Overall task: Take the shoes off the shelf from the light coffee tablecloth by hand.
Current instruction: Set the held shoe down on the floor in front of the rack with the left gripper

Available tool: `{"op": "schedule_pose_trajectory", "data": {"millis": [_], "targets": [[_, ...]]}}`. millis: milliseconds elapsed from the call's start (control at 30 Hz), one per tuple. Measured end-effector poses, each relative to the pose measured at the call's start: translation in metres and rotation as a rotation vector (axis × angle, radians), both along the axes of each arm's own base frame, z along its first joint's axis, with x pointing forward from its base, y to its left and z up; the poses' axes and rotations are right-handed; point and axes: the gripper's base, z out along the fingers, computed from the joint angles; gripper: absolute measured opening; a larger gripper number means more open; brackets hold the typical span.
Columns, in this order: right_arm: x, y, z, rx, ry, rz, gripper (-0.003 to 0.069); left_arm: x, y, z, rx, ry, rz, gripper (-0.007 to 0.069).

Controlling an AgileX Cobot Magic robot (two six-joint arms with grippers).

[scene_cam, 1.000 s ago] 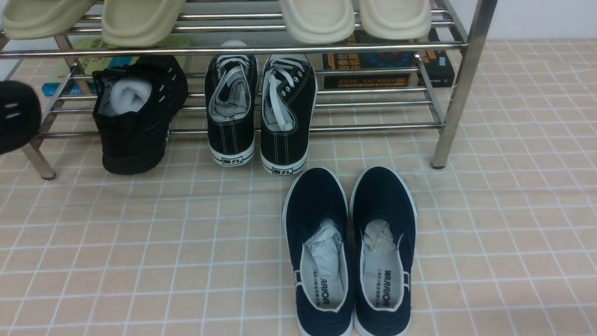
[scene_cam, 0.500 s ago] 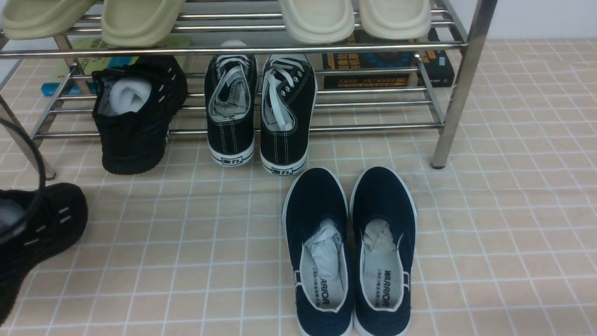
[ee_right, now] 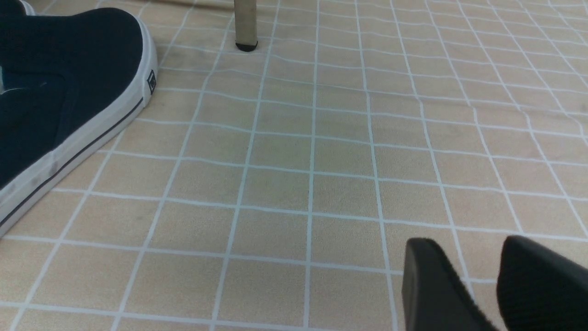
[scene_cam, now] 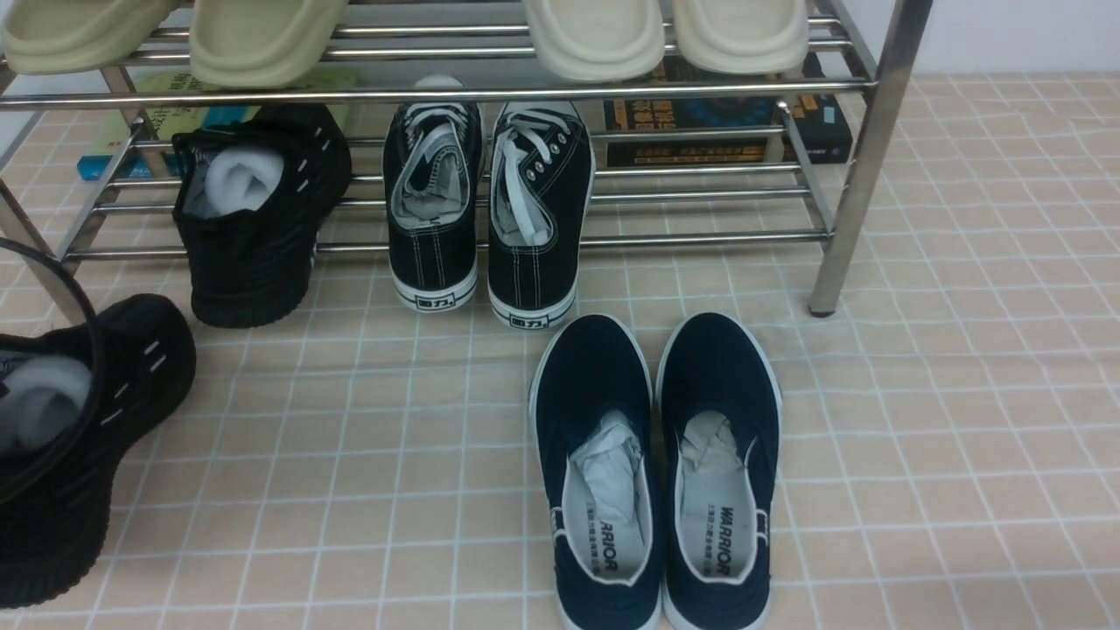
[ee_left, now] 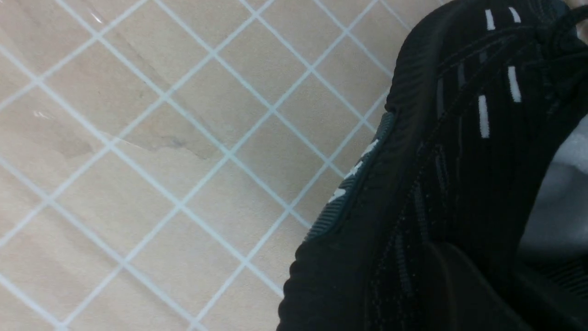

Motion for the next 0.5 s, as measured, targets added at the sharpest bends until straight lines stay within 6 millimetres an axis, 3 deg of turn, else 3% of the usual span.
{"op": "schedule_pose_trajectory", "data": {"millis": [333, 500], "targets": [[0.0, 0.0, 0.0, 0.001, 0.0, 0.0, 0.0239, -0.005, 0.0, -0.024, 0.021, -0.046, 0.027, 0.0041], [0.0, 0.0, 0.0, 0.001, 0.0, 0.0, 0.0239, -0.007, 0.0, -0.029, 0.033, -0.054, 0.026, 0.0089]]}}
